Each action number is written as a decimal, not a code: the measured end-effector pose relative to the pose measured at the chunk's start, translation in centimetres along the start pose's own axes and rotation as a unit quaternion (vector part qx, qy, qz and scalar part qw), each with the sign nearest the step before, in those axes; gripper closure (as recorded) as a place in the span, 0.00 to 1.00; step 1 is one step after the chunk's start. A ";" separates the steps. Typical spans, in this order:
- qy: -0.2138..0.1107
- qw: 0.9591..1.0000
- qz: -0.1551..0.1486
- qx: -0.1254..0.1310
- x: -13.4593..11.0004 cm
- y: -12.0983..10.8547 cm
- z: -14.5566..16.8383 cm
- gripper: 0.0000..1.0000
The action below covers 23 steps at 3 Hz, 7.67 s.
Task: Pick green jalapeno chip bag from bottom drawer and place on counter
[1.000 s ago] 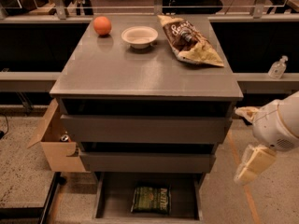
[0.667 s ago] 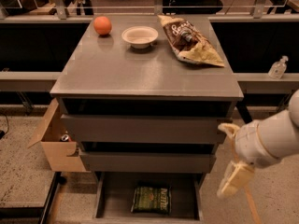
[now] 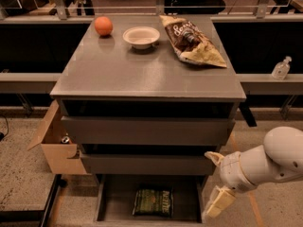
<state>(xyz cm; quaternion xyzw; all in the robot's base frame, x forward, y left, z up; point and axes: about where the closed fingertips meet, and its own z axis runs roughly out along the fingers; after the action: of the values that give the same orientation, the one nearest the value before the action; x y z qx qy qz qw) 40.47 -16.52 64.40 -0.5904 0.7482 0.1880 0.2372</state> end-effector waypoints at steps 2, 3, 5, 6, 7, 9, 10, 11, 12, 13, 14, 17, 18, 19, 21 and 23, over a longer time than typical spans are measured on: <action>0.014 1.000 0.004 -0.003 1.5 -0.4 2.3 0.00; 0.015 1.000 0.010 0.004 3.8 -1.2 5.0 0.00; 0.023 0.999 0.021 0.003 8.4 -2.8 11.2 0.00; 0.010 0.999 0.031 -0.020 10.3 -3.4 15.1 0.00; -0.029 0.996 0.058 -0.054 12.9 -3.5 20.8 0.00; -0.036 0.996 0.057 -0.060 13.2 -3.7 21.7 0.00; -0.049 0.995 0.050 -0.069 14.1 -4.2 23.4 0.00; -0.058 0.994 0.046 -0.078 14.5 -4.7 25.1 0.00; -0.070 0.993 0.040 -0.084 14.9 -5.1 27.1 0.00; -0.079 0.992 0.033 -0.089 15.4 -5.2 29.6 0.00; -0.087 0.993 0.019 -0.077 15.4 -5.1 32.6 0.00; -0.122 0.992 0.026 -0.028 15.3 -9.0 38.1 0.00; -0.123 0.992 0.021 -0.022 15.0 -9.1 39.1 0.00; -0.124 0.992 0.011 -0.020 14.6 -9.6 41.0 0.00; -0.130 0.991 0.002 -0.007 14.8 -11.1 44.1 0.00; -0.120 0.993 0.001 0.004 15.0 -11.9 46.6 0.00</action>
Offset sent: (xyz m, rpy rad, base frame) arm 0.0117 0.0005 -0.0480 -0.0480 0.0302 -0.0117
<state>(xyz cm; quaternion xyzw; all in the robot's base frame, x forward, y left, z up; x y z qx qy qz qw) 55.38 -5.01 17.68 -0.5618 0.7159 0.2548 0.3269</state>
